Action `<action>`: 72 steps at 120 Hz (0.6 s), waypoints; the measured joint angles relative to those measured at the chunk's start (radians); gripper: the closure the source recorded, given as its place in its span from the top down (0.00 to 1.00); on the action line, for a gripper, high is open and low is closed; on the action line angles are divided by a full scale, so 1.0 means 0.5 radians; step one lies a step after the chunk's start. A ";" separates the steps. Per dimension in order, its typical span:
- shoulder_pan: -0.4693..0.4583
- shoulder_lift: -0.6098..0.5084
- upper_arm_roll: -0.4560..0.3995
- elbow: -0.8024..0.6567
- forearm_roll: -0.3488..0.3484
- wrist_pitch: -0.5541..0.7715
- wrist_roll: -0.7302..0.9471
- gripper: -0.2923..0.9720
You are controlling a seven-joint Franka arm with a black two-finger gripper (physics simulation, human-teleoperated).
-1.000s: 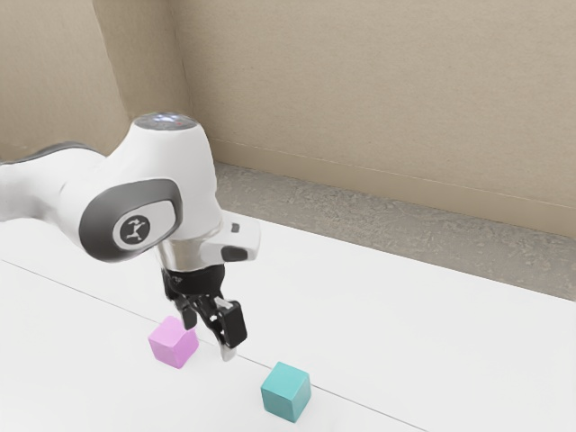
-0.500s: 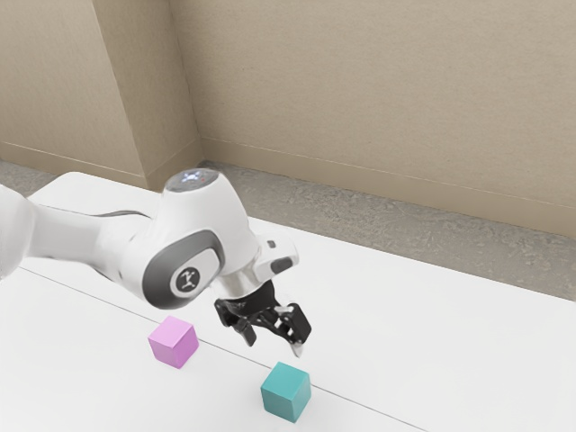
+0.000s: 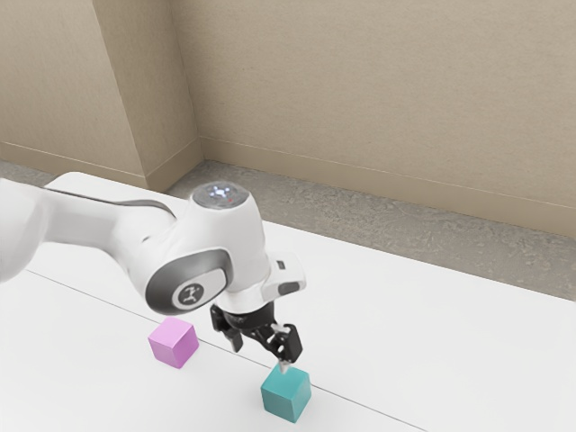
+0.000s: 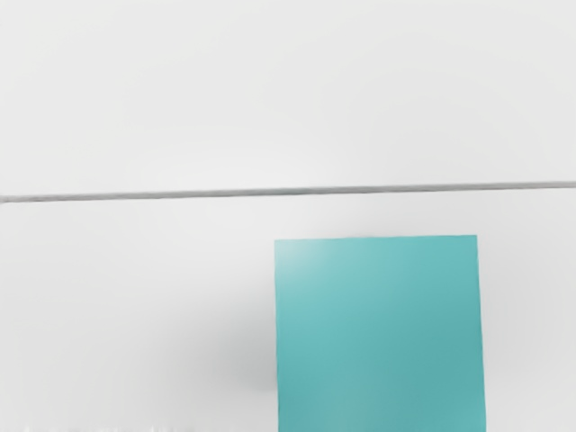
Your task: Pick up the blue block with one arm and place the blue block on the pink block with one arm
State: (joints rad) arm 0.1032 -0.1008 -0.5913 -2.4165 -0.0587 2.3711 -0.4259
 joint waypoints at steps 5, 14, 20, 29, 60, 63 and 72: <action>-0.002 0.035 -0.003 0.000 -0.022 0.035 -0.009 0.77; -0.007 0.065 -0.004 0.002 -0.087 0.091 -0.025 0.77; -0.010 0.078 -0.005 0.002 -0.114 0.119 -0.033 0.77; -0.013 0.105 -0.005 0.003 -0.125 0.156 -0.043 0.77; -0.013 0.202 -0.004 0.007 0.051 0.238 -0.062 0.77; -0.014 0.220 -0.004 0.010 0.061 0.248 -0.063 0.77; -0.015 0.275 -0.005 0.023 0.077 0.276 -0.066 0.77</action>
State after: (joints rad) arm 0.0956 0.0367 -0.5936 -2.4052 -0.0203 2.5090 -0.4588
